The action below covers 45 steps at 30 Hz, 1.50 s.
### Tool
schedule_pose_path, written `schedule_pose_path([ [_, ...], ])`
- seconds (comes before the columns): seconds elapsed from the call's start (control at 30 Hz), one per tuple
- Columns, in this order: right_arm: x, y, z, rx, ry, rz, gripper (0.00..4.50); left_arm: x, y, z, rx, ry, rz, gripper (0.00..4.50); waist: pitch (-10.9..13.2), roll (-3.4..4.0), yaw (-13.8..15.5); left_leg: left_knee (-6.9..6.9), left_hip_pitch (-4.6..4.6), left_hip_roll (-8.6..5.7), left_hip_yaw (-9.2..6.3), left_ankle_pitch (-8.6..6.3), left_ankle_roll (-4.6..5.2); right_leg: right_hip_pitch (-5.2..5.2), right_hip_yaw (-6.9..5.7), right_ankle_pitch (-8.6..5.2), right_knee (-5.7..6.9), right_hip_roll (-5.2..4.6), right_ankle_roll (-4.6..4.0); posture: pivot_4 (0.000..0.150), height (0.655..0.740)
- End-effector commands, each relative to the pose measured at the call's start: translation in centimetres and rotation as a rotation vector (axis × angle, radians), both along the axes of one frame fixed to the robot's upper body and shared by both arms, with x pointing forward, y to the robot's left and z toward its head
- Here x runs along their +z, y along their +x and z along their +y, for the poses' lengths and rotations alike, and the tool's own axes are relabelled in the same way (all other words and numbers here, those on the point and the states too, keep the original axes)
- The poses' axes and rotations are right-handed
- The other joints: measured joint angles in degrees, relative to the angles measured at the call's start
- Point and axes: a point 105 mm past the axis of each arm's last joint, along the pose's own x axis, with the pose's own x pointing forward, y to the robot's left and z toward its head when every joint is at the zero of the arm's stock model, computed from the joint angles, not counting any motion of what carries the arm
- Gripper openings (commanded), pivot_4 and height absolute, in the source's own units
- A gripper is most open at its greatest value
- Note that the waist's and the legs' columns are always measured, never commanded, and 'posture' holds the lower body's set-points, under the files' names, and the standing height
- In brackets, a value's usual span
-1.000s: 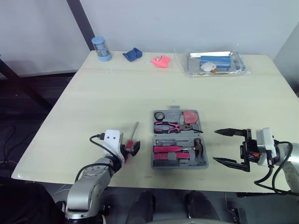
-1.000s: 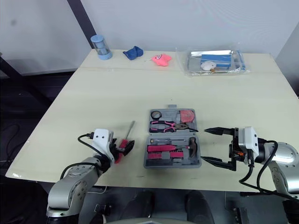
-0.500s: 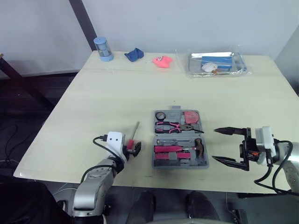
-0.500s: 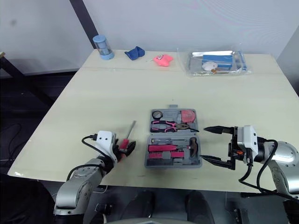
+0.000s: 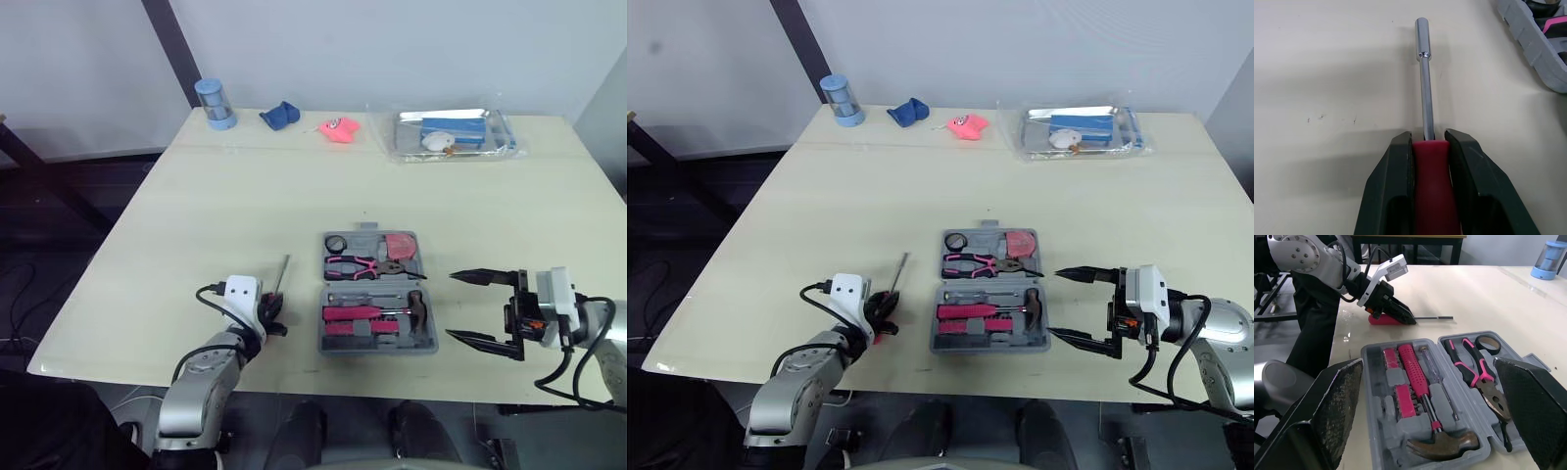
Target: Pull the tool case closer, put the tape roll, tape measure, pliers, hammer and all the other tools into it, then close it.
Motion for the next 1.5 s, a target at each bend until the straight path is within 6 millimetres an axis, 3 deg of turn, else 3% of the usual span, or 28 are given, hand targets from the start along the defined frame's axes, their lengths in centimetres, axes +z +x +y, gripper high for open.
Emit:
schedule_pose_path([
  [0.03,1.1,-0.2,-0.3,0.003,0.004,-0.049,4.5,-0.3,-0.7,0.2,-0.005,0.006,0.026,0.53,0.0,0.0,0.0,0.0,0.0,0.0,0.0,0.0,0.0,0.0,0.0,0.0,0.0,0.0,0.0,0.15,0.74],
  [0.17,0.9,-0.1,-0.3,0.001,0.009,-0.044,4.5,0.8,-0.9,0.7,-0.034,0.041,0.0,0.53,0.0,0.0,-0.09,-0.02,0.0,0.01,0.0,0.0,0.0,0.0,0.0,0.0,-0.01,0.0,0.0,0.15,0.74],
  [0.5,0.5,-0.1,-0.5,-0.003,0.018,-0.039,4.5,5.1,-1.7,0.9,-0.356,0.095,-0.025,0.53,0.09,-0.13,-0.01,-0.03,-0.04,0.03,-0.06,0.0,0.0,-0.02,-0.08,0.0,-0.05,0.03,-0.01,0.15,0.74],
  [0.7,0.3,-0.1,-0.8,-0.023,0.02,-0.046,4.5,6.6,-2.2,-1.0,-0.612,0.136,-0.025,0.53,0.11,-0.11,-0.01,-0.06,-0.05,0.05,-0.05,0.0,0.0,-0.02,-0.08,-0.01,-0.1,0.03,-0.01,0.15,0.74],
  [0.8,0.2,-0.3,-1.2,-0.048,0.023,-0.052,4.5,7.7,-2.9,-3.4,-0.803,0.144,-0.021,0.53,0.11,-0.11,0.17,-0.07,-0.05,0.05,-0.06,0.0,0.0,-0.02,-0.1,-0.01,-0.1,0.04,-0.01,0.15,0.74],
  [1.0,-0.1,-0.9,-1.7,-0.073,0.021,-0.051,4.5,8.4,-3.7,-6.1,-1.037,0.21,0.006,0.53,0.12,-0.1,-0.21,-0.12,-0.05,0.06,-0.04,0.0,0.0,-0.02,-0.07,0.0,-0.14,0.05,-0.01,0.15,0.74],
  [1.5,-0.5,-2.1,-2.2,-0.04,-0.019,-0.008,4.5,7.4,-3.4,-10.5,-1.333,0.339,0.108,0.53,0.17,-0.14,-0.74,-0.06,-0.07,0.04,-0.04,0.0,0.01,0.01,-0.08,-0.01,-0.15,0.07,0.01,0.15,0.74],
])
